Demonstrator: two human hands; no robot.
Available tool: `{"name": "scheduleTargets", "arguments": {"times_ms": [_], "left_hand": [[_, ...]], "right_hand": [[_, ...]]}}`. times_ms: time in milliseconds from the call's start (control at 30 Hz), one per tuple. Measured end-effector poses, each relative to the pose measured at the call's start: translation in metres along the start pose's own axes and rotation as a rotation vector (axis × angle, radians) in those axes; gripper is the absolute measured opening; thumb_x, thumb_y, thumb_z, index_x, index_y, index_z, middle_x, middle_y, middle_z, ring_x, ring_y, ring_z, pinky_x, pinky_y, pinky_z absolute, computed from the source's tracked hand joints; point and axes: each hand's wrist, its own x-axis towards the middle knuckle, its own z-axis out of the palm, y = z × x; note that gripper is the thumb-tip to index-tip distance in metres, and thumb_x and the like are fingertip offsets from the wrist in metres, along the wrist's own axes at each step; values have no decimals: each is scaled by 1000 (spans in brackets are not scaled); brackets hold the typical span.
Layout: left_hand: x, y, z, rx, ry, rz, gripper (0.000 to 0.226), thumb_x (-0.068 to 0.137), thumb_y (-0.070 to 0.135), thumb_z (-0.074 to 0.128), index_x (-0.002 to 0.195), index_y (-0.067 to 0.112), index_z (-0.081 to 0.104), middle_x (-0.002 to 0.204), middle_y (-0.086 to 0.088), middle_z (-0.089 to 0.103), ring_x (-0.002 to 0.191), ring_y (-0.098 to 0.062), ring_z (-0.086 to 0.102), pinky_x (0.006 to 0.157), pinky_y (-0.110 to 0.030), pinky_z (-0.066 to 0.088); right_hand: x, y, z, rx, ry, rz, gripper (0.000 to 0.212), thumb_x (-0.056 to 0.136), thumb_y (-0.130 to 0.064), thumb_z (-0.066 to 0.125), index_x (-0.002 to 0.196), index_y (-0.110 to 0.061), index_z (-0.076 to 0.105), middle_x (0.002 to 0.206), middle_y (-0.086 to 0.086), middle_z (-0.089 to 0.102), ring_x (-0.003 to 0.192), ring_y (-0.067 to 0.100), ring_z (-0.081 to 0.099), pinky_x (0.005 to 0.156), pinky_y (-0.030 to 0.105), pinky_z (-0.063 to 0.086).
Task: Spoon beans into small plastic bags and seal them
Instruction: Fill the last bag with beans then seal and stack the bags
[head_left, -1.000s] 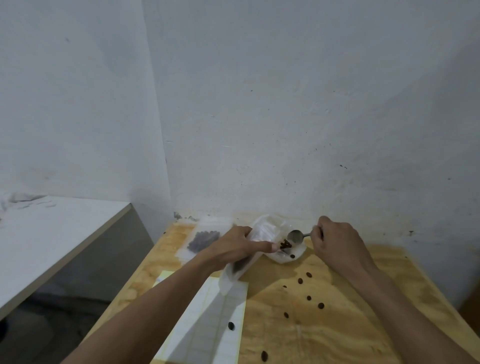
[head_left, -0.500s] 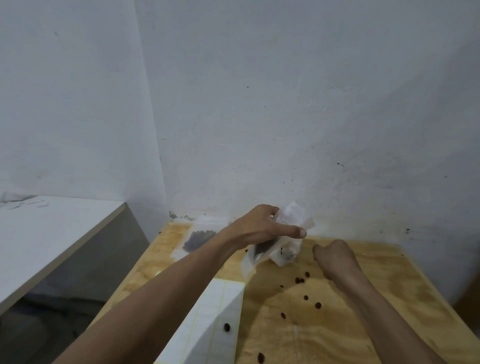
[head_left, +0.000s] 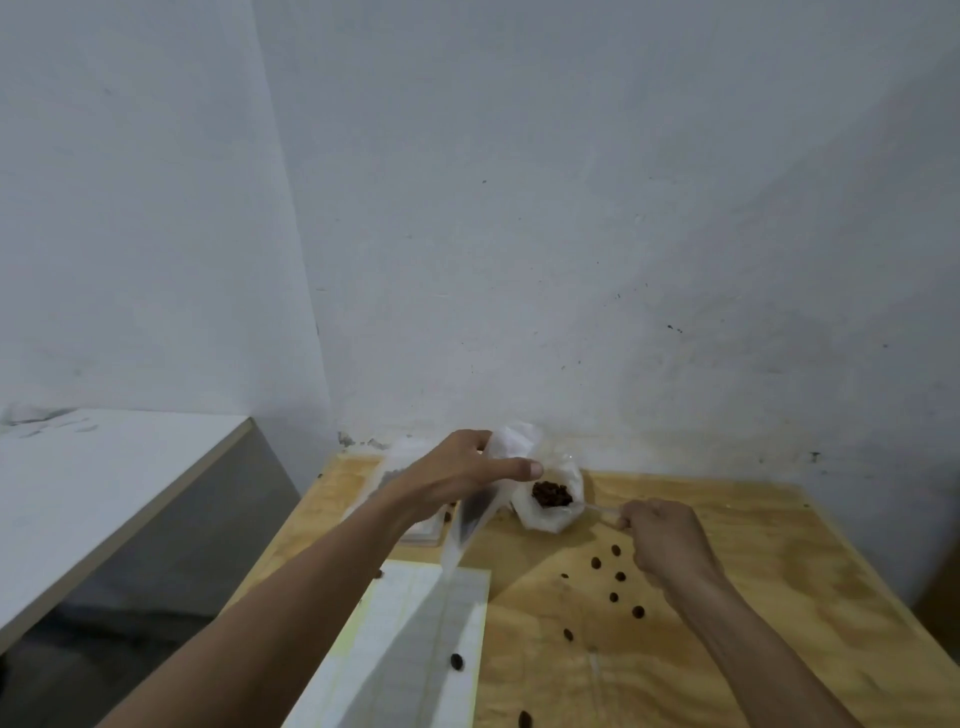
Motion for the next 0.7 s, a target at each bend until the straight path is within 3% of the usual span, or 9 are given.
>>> {"name": "scheduleTargets", "arguments": {"times_ms": [100,233,300,400,600,700], "left_hand": [[-2,-12,0,-30,-9,-29,43,77,52,83,108,25,68,109,10,69,107,-14,62,87,-27,48],[-9,-16,5,-28,-41,-54,32,83,44,80,104,33,57,105,19,63,92,5,55,72,-14,41],[-11,-17,9,-8,-33,-57,44,79,50,81,111,28,62,110,15,65,98,-1,59,80,-20,47],[-12,-18,13,12,-40,-53,84,65,66,83,135,26,60,130,7,66,117,-16,61,104,-39,50],[-14,-21,15,26,-26,-41,84,71,60,84,142,25,55,137,6,62,118,-14,58,96,-28,46],[-15,-20,17,26,-17,-45,90,70,61,84,145,25,51,140,9,57,120,-14,56,101,-30,46]], "right_hand": [[2,-9,-16,12,-10,-4,23,93,-9,55,71,-7,61,53,1,38,46,17,33,49,27,25],[6,-28,-37,22,-28,10,17,88,-4,58,71,-4,61,48,1,36,43,18,29,47,27,25],[8,-40,-47,2,-47,-9,19,87,-8,59,69,-6,61,46,1,37,42,17,31,47,27,28],[8,-61,-60,-14,-76,-39,19,88,-10,60,70,-7,61,51,4,36,42,17,31,46,28,27],[4,-85,-61,-46,-144,-114,20,89,-10,60,70,-3,62,57,6,34,45,18,29,45,28,25],[-6,-89,-50,-173,-195,-243,25,90,-15,61,68,-3,65,50,1,38,42,15,32,47,27,29]]}}
